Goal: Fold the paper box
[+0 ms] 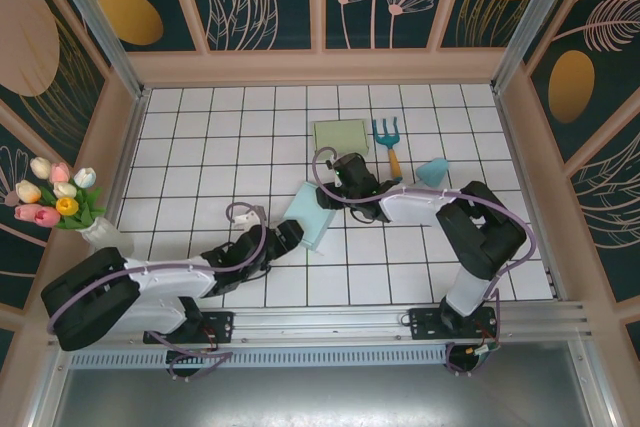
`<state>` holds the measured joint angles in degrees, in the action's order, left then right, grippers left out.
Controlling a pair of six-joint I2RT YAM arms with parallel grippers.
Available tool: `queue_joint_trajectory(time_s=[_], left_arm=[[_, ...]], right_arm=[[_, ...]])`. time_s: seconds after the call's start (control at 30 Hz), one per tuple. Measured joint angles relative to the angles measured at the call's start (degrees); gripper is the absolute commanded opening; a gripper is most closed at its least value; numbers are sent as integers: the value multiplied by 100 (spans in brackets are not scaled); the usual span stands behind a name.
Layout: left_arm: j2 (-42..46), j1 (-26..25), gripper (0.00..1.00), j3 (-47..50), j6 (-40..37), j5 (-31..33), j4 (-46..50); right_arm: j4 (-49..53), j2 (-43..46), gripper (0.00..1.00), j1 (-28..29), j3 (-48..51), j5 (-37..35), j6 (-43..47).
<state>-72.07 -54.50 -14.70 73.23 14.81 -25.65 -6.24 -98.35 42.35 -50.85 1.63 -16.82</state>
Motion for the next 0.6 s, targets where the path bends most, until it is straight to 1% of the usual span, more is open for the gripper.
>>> queue_joint_trajectory(time_s=[0.1,0.27,0.43,0.6], left_arm=[[-164,0,80,-138,13,2,-81],[-345,0,72,-387,-17,175,111],[-612,4,69,-664,-107,415,330],[-879,87,66,-944,-308,739,675]], right_arm=[[-44,0,48,-4,28,46,-4],[-319,37,47,-92,216,160,-81],[-472,280,43,-129,525,380,-188],[-492,608,42,-144,765,686,-304]])
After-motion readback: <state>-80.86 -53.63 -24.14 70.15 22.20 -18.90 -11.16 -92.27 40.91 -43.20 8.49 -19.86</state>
